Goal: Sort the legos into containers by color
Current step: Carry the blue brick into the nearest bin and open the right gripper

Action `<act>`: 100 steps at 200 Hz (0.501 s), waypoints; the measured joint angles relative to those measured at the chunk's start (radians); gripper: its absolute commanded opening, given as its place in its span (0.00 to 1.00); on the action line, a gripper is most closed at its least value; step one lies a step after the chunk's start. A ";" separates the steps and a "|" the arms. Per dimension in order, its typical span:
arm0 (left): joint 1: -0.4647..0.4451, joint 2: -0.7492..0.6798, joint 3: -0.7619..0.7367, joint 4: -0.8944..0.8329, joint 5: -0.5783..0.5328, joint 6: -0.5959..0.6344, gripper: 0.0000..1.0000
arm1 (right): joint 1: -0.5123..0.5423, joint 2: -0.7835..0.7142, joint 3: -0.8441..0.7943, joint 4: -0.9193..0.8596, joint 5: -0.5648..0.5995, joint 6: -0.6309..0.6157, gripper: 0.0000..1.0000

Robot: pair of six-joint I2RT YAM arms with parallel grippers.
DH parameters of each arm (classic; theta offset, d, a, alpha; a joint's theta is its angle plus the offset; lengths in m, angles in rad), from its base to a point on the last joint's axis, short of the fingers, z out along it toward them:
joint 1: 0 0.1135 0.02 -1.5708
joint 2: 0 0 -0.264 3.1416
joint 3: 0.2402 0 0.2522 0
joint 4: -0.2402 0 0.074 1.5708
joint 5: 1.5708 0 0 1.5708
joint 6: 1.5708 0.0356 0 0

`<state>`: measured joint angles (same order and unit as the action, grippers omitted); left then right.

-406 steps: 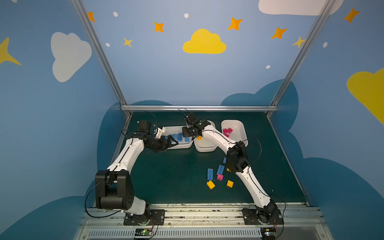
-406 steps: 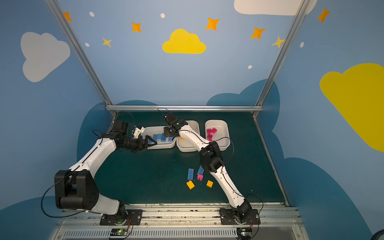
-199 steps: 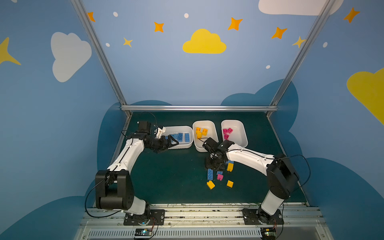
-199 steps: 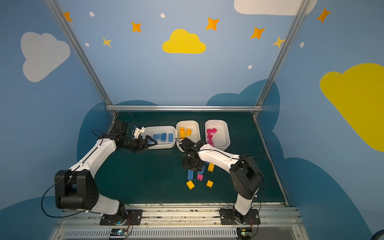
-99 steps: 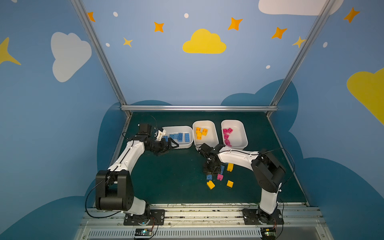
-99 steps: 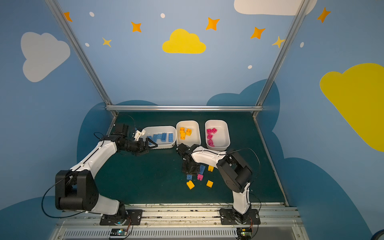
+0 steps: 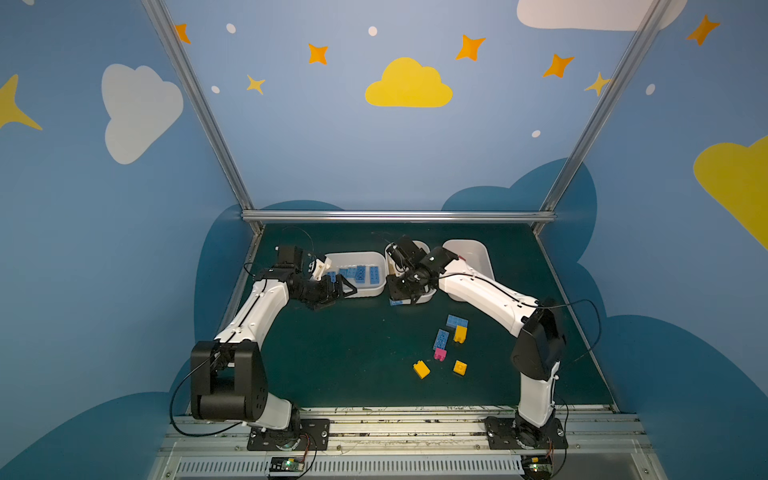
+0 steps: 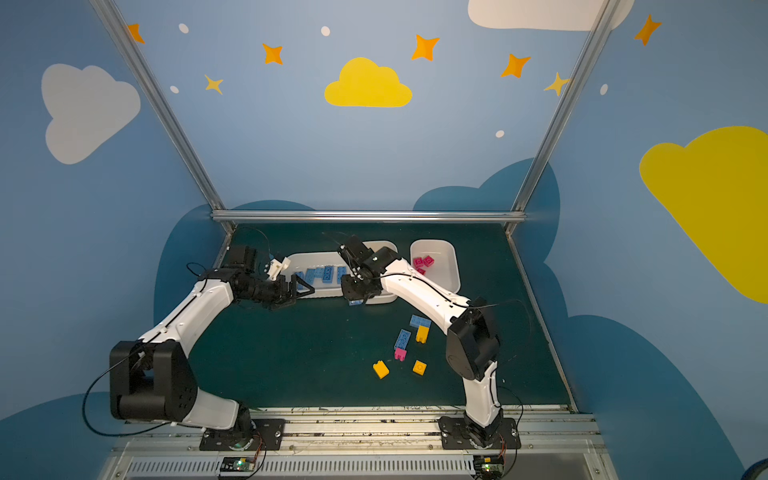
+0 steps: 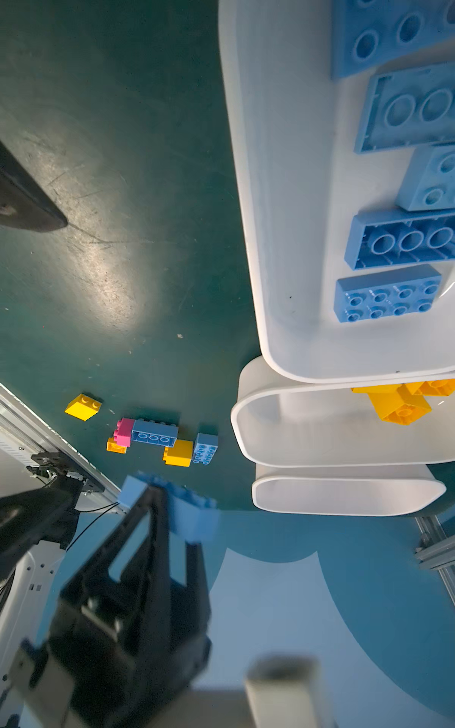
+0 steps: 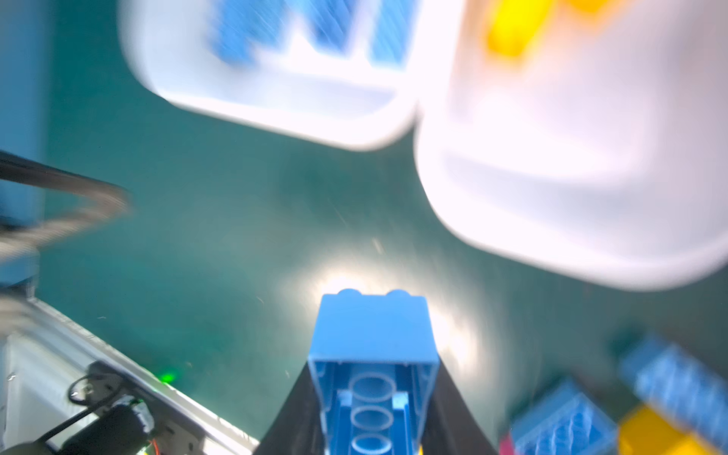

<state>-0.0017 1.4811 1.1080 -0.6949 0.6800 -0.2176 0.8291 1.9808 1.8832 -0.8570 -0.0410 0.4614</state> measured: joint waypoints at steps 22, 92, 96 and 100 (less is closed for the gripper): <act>0.002 -0.009 0.000 -0.020 -0.010 0.009 1.00 | -0.029 0.120 0.170 0.011 -0.056 -0.108 0.17; 0.010 -0.048 0.000 -0.039 -0.023 0.011 1.00 | -0.056 0.377 0.343 0.223 -0.252 -0.414 0.17; 0.011 -0.049 0.000 -0.039 -0.023 0.011 1.00 | -0.056 0.378 0.332 0.245 -0.262 -0.420 0.17; 0.011 -0.049 0.000 -0.039 -0.023 0.011 1.00 | -0.056 0.383 0.328 0.263 -0.272 -0.429 0.17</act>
<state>0.0090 1.4322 1.1080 -0.7338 0.6575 -0.2070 0.7734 2.3638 2.2108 -0.5941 -0.3126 0.0326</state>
